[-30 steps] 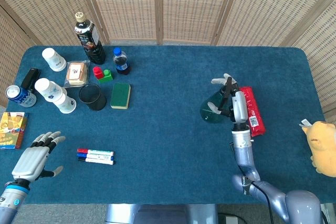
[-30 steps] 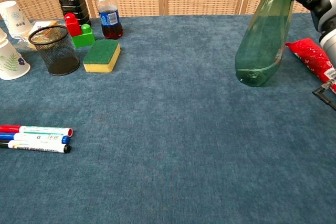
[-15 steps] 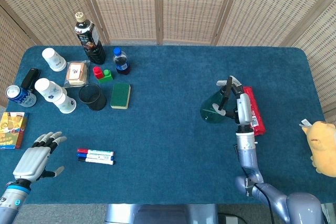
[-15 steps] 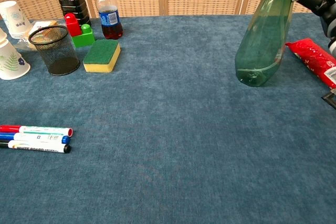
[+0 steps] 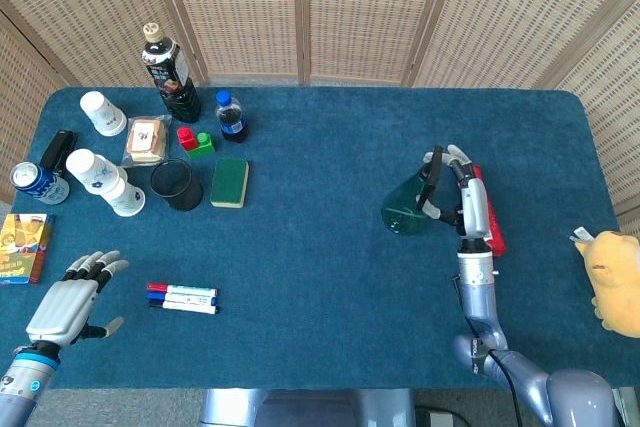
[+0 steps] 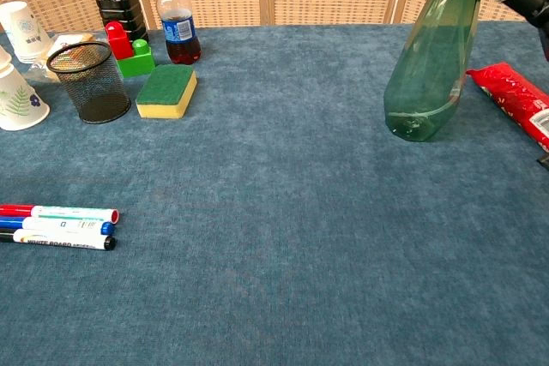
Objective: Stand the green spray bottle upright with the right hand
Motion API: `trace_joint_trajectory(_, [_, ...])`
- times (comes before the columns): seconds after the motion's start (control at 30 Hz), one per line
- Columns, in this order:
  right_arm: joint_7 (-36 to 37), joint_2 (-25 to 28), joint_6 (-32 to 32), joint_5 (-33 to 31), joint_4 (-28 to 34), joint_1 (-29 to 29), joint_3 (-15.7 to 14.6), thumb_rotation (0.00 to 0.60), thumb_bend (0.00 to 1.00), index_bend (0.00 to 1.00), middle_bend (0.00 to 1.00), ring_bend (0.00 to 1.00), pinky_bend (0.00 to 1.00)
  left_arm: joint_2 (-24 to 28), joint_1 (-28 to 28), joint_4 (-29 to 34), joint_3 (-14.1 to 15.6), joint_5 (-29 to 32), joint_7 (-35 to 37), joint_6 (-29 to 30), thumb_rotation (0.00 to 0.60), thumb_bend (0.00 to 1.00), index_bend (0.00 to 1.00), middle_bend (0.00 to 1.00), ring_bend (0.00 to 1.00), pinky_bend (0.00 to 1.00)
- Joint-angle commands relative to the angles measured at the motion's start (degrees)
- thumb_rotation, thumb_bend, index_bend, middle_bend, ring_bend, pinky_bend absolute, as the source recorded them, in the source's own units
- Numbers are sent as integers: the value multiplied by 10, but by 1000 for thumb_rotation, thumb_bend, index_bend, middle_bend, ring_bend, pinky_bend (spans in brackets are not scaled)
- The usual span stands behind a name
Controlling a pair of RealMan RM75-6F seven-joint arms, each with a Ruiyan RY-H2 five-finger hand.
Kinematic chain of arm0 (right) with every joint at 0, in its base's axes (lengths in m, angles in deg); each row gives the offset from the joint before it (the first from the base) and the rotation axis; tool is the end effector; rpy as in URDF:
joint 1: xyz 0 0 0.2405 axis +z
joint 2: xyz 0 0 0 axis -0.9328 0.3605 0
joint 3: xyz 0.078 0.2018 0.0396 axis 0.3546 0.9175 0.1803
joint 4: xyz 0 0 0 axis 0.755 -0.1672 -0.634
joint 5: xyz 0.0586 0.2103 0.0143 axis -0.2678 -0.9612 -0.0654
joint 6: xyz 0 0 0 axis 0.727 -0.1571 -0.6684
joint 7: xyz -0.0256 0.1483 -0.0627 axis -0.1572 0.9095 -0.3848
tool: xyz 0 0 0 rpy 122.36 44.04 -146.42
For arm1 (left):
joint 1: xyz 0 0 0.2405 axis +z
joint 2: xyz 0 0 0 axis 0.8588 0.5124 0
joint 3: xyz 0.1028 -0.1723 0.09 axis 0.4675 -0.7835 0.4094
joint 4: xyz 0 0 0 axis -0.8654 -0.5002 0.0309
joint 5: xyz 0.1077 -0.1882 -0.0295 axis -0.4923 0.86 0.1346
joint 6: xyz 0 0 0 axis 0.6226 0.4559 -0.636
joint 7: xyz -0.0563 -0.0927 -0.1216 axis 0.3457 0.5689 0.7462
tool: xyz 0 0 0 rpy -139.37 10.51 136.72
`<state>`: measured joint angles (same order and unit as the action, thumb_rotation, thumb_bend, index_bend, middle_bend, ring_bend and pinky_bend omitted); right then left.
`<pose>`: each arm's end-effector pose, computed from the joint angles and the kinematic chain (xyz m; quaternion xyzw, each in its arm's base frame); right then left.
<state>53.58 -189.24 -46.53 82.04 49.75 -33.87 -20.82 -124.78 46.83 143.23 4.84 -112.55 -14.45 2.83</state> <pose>-0.1916 -0.3719 0.0289 0.3870 -0.4589 0.7242 0.3394 -0.2448 0.1881 0.0790 -0.6574 -0.5003 -0.2708 0.4942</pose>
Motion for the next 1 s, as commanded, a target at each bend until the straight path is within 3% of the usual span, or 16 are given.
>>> trace_joint_trajectory(0.03, [2,2,-2,0,-1,-3,0,270,155,303,371,266,155,0,0,0,0,0,-1,0,600,305,161,95,0,0])
trace_joint_trajectory(0.63, [19,28,-10,-14,-8,-45,-3,266,160,301,371,266,155,-1,-1,3,1,0,-3,1,600,305,160,95,0,0])
trace_joint_trajectory(1.0, [26,95,-16,-20,4,-101,-13,266,179,300,371,266,155,6,14,-12,7,-3,29,12,600,305,160,96,0,0])
